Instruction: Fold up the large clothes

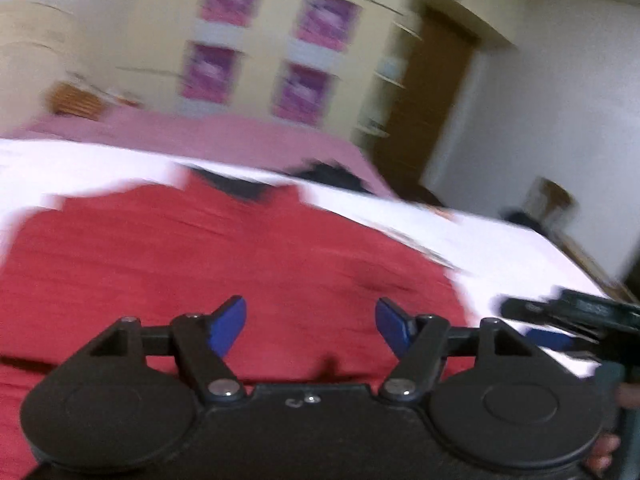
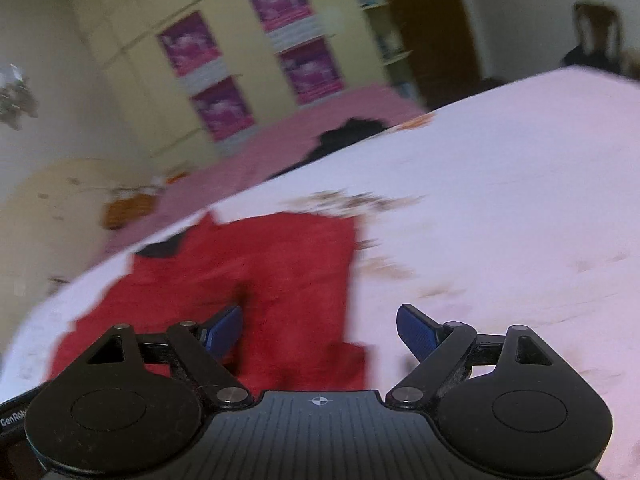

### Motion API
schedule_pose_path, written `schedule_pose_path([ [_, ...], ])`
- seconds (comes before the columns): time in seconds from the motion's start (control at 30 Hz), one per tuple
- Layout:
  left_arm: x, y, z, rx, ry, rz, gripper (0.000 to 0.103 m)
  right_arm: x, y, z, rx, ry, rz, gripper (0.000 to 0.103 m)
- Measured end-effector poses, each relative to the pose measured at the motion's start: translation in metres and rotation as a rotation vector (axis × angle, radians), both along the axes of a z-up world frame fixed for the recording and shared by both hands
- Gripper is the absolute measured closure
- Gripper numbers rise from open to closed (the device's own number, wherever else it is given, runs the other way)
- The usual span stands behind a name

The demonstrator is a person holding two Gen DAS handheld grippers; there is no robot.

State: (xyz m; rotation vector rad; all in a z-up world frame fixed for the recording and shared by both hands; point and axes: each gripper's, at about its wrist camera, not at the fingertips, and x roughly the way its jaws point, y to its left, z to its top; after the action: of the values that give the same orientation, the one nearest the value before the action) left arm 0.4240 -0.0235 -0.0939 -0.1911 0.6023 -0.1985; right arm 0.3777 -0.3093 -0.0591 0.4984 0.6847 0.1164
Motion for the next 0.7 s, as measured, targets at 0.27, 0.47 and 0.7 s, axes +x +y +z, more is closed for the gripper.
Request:
schedule_pose_path([
  [0.27,0.019,0.117,-0.025,0.087,0.088,0.211,0.042,0.030,0.041,-0.024,0.106,0.113,0.083,0.061],
  [0.47,0.018,0.117,-0.038,0.137,0.091,0.152,0.046,0.029,0.056,-0.021,0.085,0.103,0.124,0.086],
  [0.7,0.011,0.117,-0.050,0.159,0.092,0.102,0.044,0.009,0.070,-0.027,-0.086,0.094,0.142,0.086],
])
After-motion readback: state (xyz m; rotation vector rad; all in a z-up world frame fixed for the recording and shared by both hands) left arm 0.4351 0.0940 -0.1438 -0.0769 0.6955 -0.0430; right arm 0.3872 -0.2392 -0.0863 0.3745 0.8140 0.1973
